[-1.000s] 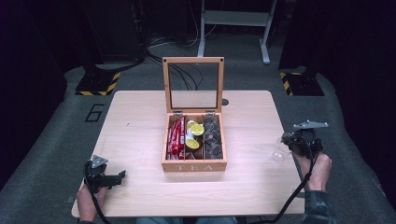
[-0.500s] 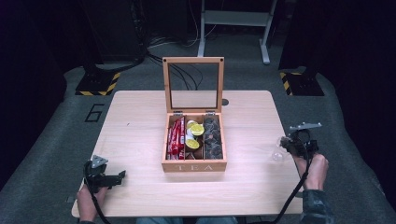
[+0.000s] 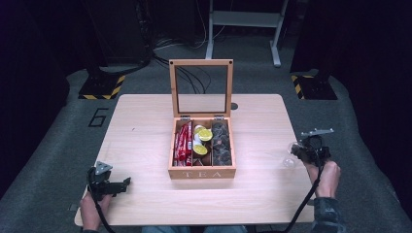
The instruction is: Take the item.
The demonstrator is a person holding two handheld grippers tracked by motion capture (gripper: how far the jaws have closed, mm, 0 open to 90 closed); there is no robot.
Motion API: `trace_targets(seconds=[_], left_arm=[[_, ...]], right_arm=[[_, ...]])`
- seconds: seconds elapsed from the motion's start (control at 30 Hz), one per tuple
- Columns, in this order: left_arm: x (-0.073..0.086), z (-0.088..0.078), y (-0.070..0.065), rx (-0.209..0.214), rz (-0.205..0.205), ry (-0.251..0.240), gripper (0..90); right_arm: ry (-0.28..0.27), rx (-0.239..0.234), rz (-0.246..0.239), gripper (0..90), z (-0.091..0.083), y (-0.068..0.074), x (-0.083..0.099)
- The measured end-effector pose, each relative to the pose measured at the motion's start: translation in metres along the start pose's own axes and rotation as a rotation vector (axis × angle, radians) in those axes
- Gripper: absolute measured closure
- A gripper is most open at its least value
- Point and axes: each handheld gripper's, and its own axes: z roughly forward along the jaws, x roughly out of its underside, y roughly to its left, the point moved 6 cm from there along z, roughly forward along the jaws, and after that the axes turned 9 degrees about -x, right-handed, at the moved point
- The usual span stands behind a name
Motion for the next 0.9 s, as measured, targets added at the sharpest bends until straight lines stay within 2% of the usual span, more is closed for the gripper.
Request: trace_targets(seconds=[0.13,0.23,0.4,0.63,0.8,0.9], left_arm=[[0.000,0.000,0.000,0.000,0.000,0.000,0.3],[0.000,0.000,0.000,0.000,0.000,0.000,0.3],[0.000,0.000,0.000,0.000,-0.001,0.000,0.3],[0.000,0.000,0.000,-0.001,0.000,-0.002,0.3],[0.000,0.000,0.000,0.001,0.002,0.004,0.3],[-0.001,0.001,0.000,-0.001,-0.001,-0.001,0.3]], right_arm=[[-0.001,-0.004,-0.003,76.8,0.000,-0.001,0.000],[-0.004,-0.002,0.005,72.1,0.001,-0.001,0.000],[-0.025,-0.007,0.012,55.9,-0.004,0.000,0.000],[-0.085,-0.029,0.017,31.8,-0.013,0.006,-0.001],[-0.147,-0.034,-0.009,16.2,-0.025,0.018,-0.001],[-0.190,-0.049,-0.022,10.7,-0.034,0.029,0.000]])
